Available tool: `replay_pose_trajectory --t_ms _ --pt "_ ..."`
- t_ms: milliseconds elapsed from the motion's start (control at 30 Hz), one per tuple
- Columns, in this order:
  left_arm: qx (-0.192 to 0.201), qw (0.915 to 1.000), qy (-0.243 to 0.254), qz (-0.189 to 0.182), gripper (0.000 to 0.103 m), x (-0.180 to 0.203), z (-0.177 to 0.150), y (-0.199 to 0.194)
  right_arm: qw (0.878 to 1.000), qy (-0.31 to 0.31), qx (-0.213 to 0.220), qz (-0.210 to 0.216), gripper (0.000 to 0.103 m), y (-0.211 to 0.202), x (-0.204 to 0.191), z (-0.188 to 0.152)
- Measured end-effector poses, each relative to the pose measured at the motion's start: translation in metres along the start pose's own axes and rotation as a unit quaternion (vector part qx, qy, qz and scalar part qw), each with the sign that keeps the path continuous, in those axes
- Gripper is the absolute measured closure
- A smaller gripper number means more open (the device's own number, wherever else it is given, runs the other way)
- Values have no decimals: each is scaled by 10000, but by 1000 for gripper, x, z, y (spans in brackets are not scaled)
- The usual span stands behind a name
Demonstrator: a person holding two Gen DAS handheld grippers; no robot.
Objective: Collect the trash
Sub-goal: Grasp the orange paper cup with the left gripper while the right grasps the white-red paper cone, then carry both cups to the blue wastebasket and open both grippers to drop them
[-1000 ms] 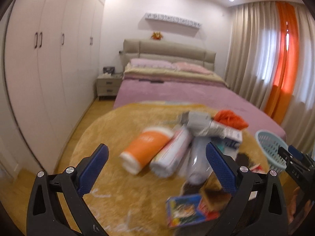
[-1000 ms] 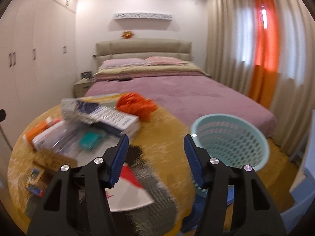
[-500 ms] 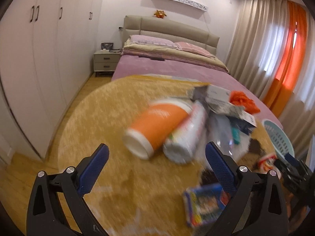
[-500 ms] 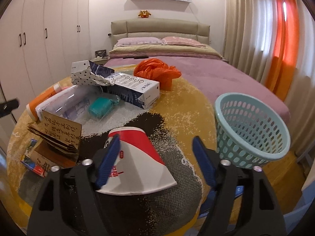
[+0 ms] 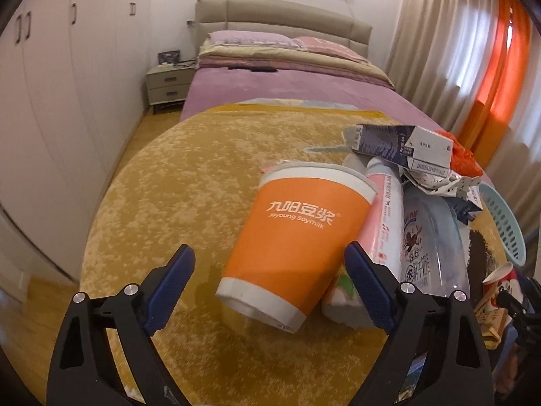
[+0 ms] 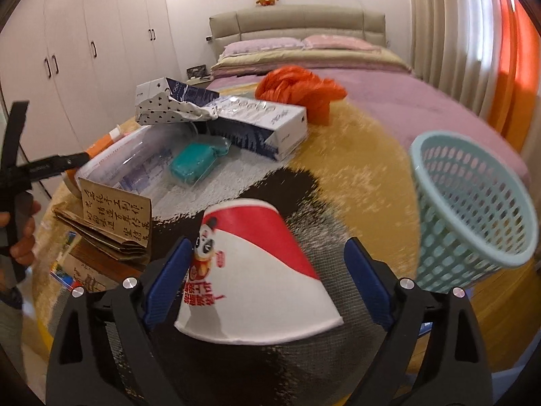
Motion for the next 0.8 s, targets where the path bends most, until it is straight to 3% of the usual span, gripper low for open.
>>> replay_pose_trajectory --t_ms 333,367,500,600,800 --pt "-426 9983 -114 -382 19 13 3 33 9987 378 -101 339 12 -1 11 -8" --pt "-404 9985 -106 -367 24 14 2 34 9985 405 -76 352 12 -1 12 -10" --pt "-301 9988 -117 -361 27 17 0 30 9989 350 -119 304 12 -1 8 -9" --pt "-119 9993 -155 -329 28 17 -1 18 9988 305 -138 358 27 -3 4 -8" --pt "335 9979 -288 -475 28 12 2 -20 9993 187 148 280 30 -21 -4 2"
Point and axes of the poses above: each gripper's, at about its wrist camera, not at the fingertips, and y roughly the way its jaws point, x to its right, z to its top, the point moved 2 cm from there along y, roughly the way its jaws point, and after that the axes turned 13 degrees about -y, right-handed, at the moved point
